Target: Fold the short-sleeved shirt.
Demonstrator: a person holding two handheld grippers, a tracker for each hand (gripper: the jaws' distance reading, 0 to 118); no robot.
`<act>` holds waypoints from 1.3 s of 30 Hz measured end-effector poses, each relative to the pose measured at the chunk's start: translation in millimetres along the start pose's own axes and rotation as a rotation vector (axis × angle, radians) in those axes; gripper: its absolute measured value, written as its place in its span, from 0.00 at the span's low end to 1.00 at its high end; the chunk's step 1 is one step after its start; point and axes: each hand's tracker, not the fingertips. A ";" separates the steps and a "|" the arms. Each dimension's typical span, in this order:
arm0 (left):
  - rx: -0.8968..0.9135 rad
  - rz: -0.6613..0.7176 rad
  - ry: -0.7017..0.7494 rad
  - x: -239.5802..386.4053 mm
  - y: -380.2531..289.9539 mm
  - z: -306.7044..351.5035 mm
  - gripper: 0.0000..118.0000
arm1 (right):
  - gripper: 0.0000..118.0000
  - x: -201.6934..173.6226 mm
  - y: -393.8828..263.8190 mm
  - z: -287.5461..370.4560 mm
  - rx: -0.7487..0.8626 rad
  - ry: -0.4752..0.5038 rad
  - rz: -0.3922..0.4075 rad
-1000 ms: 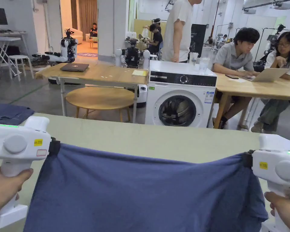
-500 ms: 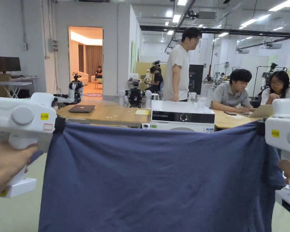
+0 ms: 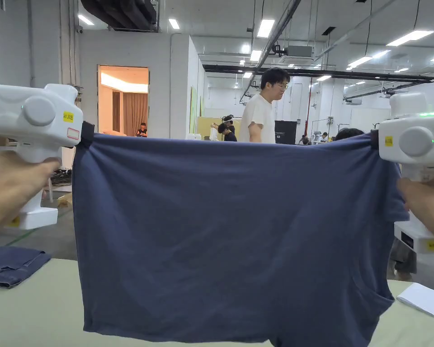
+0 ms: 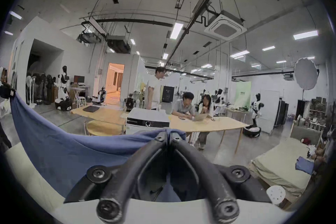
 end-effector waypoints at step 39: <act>-0.276 0.038 -0.115 -9.9 -323.2 152.4 0.01 | 0.00 -7.6 -284.6 215.7 -0.333 0.084 0.095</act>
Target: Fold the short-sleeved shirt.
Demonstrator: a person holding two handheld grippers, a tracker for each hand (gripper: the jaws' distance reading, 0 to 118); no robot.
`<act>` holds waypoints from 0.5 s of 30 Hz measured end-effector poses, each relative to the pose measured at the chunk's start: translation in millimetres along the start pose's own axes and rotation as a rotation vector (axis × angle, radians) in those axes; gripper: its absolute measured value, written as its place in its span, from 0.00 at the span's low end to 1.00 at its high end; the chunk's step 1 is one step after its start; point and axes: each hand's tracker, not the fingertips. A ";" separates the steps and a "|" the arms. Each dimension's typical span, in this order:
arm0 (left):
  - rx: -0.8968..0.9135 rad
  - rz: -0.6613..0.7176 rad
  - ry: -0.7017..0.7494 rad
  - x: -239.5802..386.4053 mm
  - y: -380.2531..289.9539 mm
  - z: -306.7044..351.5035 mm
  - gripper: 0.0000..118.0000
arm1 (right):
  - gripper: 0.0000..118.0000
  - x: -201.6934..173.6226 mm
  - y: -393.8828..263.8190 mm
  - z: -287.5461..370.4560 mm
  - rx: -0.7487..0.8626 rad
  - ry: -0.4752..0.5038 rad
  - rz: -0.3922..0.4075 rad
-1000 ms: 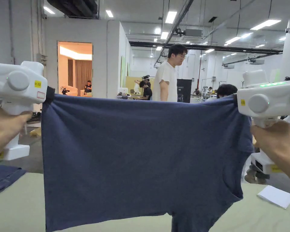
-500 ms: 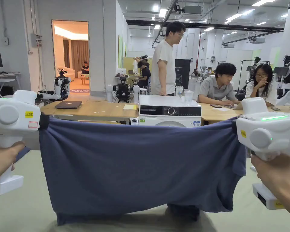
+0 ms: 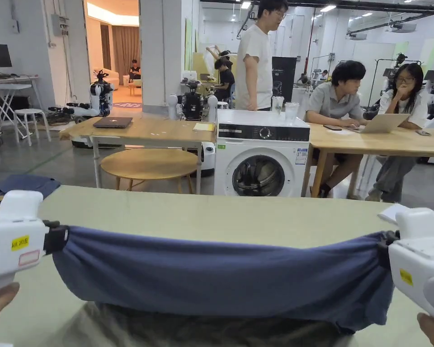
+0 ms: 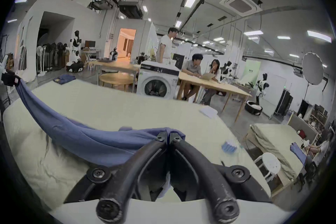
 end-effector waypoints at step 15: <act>-0.345 -0.016 0.037 7.1 -184.4 13.1 0.01 | 0.00 -25.0 -159.5 30.0 -0.321 0.047 0.071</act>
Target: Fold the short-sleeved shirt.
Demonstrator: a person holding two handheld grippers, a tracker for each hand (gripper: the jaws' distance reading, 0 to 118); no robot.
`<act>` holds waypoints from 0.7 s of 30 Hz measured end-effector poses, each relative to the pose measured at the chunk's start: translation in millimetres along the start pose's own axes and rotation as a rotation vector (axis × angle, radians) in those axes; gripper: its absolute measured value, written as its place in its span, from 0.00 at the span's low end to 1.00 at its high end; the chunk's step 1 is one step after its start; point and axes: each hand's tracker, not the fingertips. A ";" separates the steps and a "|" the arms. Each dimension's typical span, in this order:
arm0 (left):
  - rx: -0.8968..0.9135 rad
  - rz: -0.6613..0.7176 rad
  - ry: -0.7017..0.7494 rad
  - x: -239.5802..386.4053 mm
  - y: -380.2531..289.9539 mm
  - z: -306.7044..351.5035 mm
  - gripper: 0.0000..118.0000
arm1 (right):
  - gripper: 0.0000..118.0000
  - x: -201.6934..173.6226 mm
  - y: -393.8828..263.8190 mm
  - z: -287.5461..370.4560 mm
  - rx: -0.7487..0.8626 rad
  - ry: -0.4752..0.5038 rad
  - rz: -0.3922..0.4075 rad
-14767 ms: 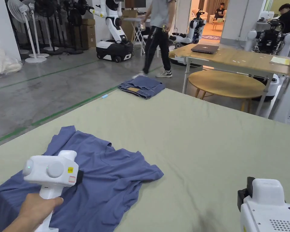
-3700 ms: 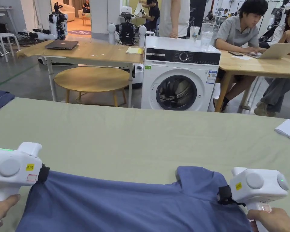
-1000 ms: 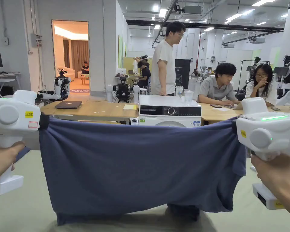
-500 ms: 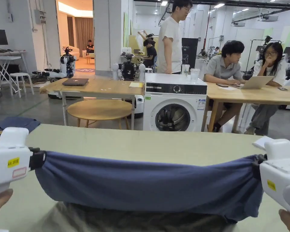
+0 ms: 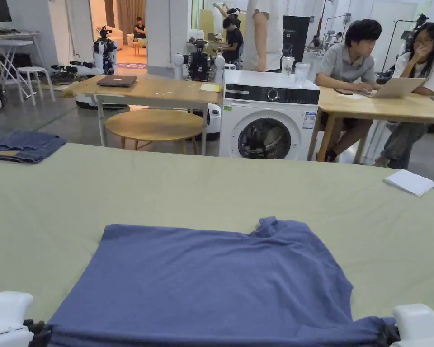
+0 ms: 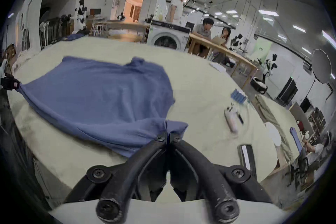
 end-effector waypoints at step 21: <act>0.082 0.140 0.006 2.1 17.3 -8.1 0.29 | 0.43 -18.8 11.3 -9.3 -0.004 0.002 -0.040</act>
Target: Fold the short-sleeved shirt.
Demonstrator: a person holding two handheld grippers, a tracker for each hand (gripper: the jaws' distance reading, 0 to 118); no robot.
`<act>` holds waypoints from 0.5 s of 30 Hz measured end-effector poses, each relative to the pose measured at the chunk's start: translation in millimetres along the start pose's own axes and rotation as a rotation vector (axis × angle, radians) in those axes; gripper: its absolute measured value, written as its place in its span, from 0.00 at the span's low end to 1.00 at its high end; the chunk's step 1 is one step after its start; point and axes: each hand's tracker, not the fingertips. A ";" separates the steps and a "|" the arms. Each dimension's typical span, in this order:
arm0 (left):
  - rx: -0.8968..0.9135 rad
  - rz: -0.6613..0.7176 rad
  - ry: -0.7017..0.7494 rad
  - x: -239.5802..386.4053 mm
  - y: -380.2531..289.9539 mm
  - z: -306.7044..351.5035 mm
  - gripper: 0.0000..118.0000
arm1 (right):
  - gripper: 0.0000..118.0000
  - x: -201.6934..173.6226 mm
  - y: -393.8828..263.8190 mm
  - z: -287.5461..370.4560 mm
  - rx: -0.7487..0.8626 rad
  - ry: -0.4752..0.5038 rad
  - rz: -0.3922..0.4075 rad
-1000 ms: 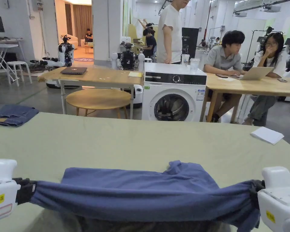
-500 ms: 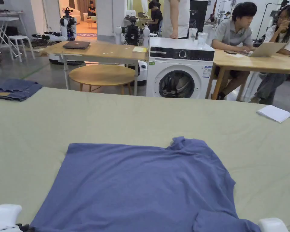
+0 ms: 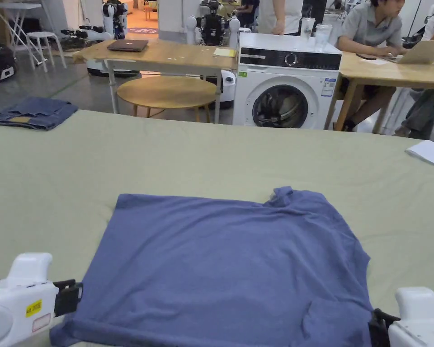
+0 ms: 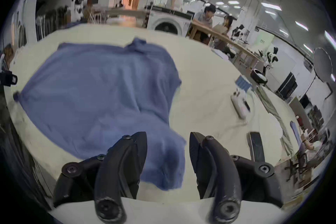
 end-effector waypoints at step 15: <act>0.493 -0.117 -0.034 102.4 48.2 27.6 0.00 | 0.00 -79.4 65.8 19.5 0.452 0.086 -0.174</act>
